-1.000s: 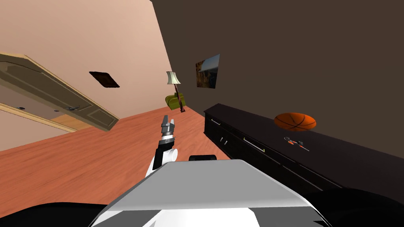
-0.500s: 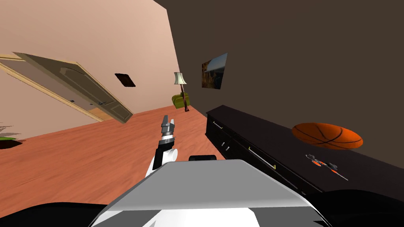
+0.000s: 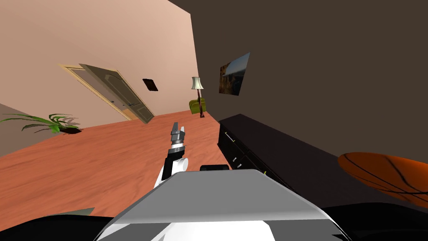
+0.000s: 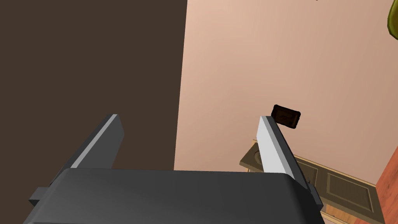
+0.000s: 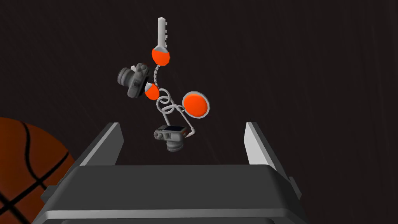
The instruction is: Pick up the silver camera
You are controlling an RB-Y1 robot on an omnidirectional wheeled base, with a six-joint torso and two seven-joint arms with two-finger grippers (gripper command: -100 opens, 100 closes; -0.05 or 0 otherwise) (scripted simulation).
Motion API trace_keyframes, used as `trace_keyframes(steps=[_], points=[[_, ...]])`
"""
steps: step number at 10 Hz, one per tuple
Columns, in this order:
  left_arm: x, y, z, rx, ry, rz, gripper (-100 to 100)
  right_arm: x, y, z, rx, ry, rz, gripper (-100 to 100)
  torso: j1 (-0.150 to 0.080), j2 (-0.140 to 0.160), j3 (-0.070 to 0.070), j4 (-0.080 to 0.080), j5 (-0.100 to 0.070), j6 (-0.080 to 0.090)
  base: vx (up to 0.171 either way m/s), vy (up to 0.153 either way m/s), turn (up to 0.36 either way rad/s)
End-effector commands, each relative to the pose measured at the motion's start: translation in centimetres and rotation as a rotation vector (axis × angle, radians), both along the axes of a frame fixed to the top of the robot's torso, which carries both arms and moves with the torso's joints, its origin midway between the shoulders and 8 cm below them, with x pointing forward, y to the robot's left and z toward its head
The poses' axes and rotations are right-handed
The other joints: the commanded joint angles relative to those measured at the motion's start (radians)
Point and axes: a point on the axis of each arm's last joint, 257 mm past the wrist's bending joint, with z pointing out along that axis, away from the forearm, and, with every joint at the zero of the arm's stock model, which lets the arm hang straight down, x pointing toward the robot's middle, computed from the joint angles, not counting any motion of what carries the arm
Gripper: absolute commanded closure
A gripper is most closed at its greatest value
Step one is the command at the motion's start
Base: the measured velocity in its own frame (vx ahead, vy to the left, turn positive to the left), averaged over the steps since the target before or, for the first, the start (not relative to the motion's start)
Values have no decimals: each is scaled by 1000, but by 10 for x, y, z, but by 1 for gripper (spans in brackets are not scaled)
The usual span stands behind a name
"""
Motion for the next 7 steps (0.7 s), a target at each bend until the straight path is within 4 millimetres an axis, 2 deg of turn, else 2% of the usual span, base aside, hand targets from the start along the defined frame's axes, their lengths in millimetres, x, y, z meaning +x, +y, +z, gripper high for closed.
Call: trace_keyframes(steps=[1,2,3,4,5,6,7], points=[[0,0,0,0,0,0,0,3,4,-7,16,-4,4,-100,0,0,0,0,0,0,46,-175,170],[0,0,0,0,0,0,0,2,2,-5,8,-3,3,-100,4,1,0,0,0,0,21,-62,43],[0,0,0,0,0,0,0,3,2,-5,10,-3,3,0,11,2,1,1,2,1,5,-16,-2],[0,0,0,0,0,0,0,-3,5,-18,8,-7,0,-100,15,4,2,1,3,1,0,-29,34],[0,0,0,0,0,0,0,-5,6,-23,8,-8,-1,-100,15,5,3,1,3,1,5,-43,26],[0,0,0,0,0,0,0,-3,5,-19,8,-8,-1,-100,15,5,3,1,3,1,4,-20,5],[0,0,0,0,0,0,0,-4,5,-20,8,-7,-1,100,16,5,3,1,4,1,0,0,0]])
